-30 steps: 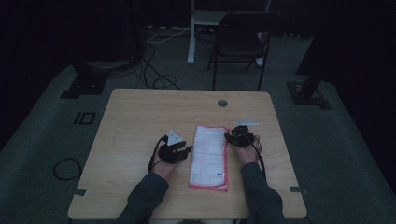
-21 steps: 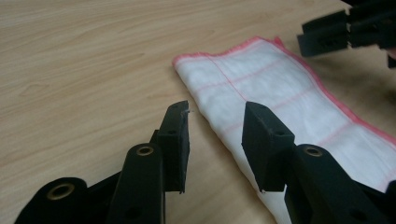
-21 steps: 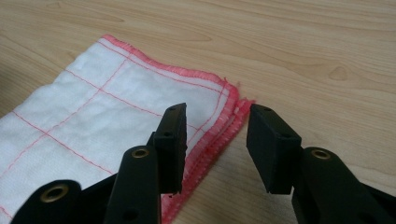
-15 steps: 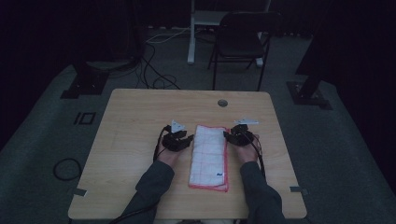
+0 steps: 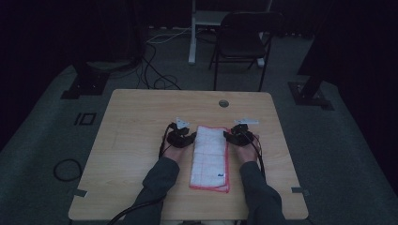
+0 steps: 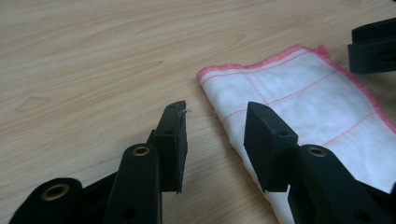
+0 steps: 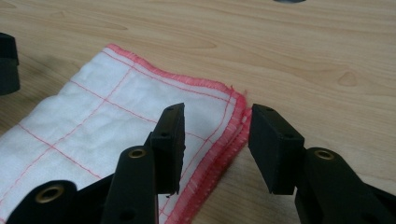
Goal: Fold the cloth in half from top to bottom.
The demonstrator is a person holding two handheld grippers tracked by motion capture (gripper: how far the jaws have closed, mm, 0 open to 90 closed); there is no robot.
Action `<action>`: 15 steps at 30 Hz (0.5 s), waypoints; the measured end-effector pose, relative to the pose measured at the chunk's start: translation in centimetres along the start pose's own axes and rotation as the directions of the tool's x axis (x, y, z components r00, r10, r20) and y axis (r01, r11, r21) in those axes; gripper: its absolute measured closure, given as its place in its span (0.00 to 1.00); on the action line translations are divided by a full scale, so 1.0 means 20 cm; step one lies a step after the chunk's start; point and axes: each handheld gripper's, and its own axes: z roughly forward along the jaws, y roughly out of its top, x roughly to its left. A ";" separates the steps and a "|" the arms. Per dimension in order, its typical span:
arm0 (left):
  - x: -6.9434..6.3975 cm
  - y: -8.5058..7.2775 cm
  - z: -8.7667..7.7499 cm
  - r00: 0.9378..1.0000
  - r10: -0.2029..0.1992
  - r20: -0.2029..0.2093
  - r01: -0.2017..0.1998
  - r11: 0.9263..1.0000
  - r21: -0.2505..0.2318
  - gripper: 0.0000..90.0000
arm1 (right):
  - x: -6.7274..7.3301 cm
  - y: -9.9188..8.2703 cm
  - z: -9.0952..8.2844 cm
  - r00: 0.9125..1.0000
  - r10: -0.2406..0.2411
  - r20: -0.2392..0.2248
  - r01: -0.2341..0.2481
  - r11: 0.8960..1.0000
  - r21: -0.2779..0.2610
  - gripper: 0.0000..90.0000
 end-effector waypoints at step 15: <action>-0.03 0.00 0.14 0.999 -0.026 -0.019 0.026 0.999 0.031 0.62 | 0.00 -0.03 0.06 0.999 0.008 0.053 -0.010 0.999 0.045 0.61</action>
